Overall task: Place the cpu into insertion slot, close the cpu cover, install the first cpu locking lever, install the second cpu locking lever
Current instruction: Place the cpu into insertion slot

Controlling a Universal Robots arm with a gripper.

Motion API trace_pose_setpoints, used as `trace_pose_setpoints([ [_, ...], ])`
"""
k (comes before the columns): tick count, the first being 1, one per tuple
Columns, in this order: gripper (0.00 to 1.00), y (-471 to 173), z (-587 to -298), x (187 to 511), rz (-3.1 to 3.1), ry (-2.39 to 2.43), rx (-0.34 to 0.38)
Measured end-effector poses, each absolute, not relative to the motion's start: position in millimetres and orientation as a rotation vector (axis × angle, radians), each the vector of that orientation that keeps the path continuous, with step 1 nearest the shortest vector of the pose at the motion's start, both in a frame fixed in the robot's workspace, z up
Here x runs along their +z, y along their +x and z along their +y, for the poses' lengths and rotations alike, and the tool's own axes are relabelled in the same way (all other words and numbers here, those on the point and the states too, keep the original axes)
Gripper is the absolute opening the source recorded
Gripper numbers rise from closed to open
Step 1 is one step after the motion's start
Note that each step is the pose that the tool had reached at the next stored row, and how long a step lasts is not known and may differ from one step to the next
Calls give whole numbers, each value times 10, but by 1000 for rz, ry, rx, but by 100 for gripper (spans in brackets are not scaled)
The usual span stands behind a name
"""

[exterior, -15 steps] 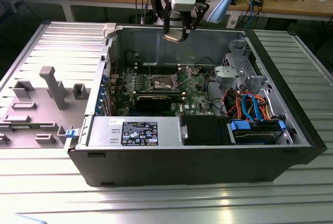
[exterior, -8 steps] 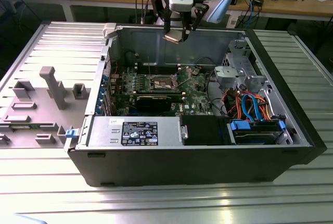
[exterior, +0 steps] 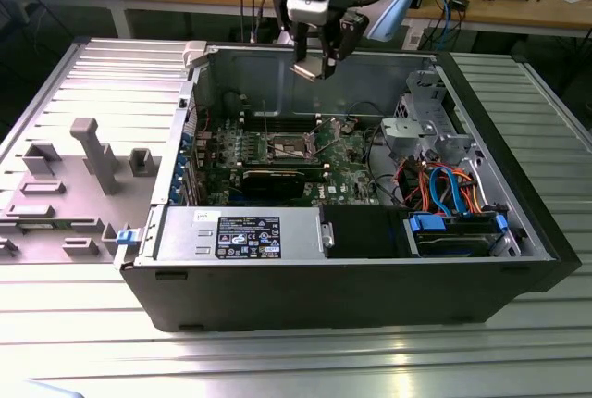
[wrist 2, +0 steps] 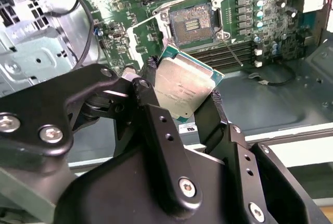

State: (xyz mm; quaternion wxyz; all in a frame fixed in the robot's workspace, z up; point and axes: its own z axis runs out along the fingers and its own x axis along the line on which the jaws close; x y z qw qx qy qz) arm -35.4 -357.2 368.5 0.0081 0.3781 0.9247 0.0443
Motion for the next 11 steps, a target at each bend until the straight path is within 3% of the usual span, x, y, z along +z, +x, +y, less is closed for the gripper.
trace_pose_setpoints([
  [11,54,-354,-3572,3644,2776,1413,135],
])
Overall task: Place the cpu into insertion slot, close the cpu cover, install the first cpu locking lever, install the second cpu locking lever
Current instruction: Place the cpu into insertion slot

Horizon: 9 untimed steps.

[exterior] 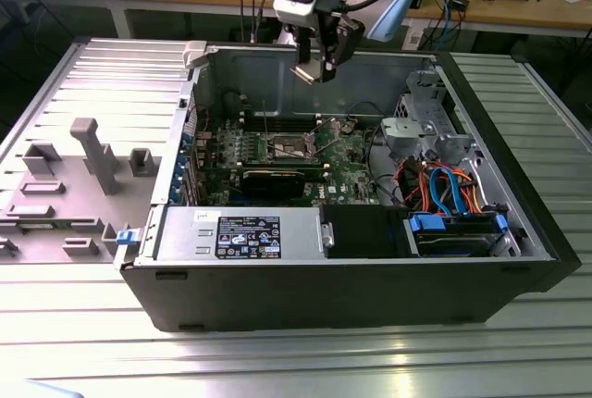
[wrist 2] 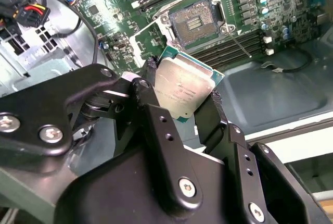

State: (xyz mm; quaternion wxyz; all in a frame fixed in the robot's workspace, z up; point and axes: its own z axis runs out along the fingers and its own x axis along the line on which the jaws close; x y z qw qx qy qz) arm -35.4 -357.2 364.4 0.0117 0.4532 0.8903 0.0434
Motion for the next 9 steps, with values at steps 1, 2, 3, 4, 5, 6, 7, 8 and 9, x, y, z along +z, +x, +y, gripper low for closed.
trace_pose_setpoints([
  [1,54,-355,-3572,3640,2763,1438,135],
  [2,54,-354,-3572,3638,2755,1451,135],
  [3,54,-354,-3572,3638,2751,1459,135],
  [4,54,-355,-3572,3637,2747,1465,135],
  [5,54,-354,-3572,3637,2747,1467,135],
  [6,54,-354,-3572,3637,2746,1467,135],
  [7,54,-354,-3572,3637,2746,1467,135],
  [8,54,-355,-3572,3637,2746,1467,135],
  [9,54,-354,-3572,3637,2746,1467,135],
])
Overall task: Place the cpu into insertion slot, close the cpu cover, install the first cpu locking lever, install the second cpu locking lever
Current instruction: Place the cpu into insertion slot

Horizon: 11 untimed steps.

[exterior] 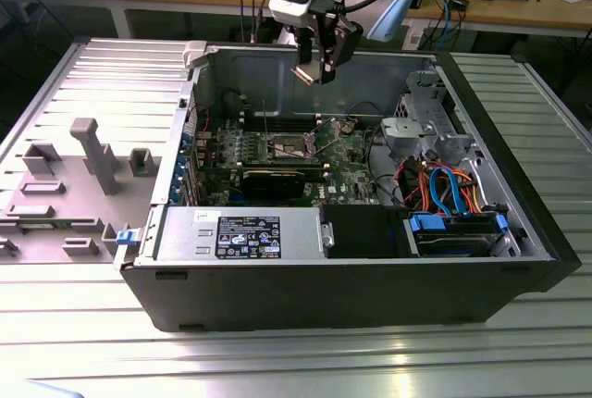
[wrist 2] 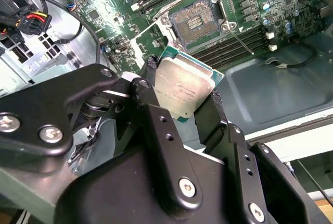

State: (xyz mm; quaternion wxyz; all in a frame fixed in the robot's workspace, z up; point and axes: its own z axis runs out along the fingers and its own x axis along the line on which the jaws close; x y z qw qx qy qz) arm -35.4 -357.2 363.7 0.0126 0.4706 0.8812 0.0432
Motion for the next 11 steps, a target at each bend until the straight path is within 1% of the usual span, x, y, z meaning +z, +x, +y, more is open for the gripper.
trace_pose_setpoints([
  [11,54,-355,-3572,3634,2710,1528,134],
])
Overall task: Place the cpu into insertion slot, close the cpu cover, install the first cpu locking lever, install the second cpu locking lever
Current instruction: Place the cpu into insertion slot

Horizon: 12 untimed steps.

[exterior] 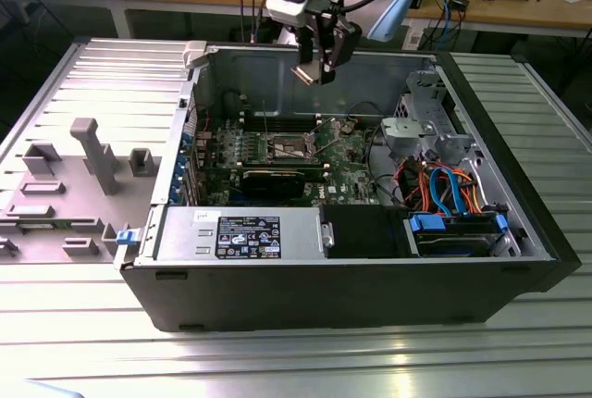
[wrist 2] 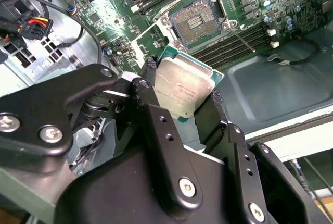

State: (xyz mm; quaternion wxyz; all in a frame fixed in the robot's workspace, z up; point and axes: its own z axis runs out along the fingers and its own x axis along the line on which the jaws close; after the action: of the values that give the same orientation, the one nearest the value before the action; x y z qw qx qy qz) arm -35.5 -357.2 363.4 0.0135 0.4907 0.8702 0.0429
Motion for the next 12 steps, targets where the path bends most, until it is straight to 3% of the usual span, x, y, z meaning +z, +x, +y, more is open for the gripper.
trace_pose_setpoints([
  [12,54,-379,-3572,3623,2609,1687,130],
])
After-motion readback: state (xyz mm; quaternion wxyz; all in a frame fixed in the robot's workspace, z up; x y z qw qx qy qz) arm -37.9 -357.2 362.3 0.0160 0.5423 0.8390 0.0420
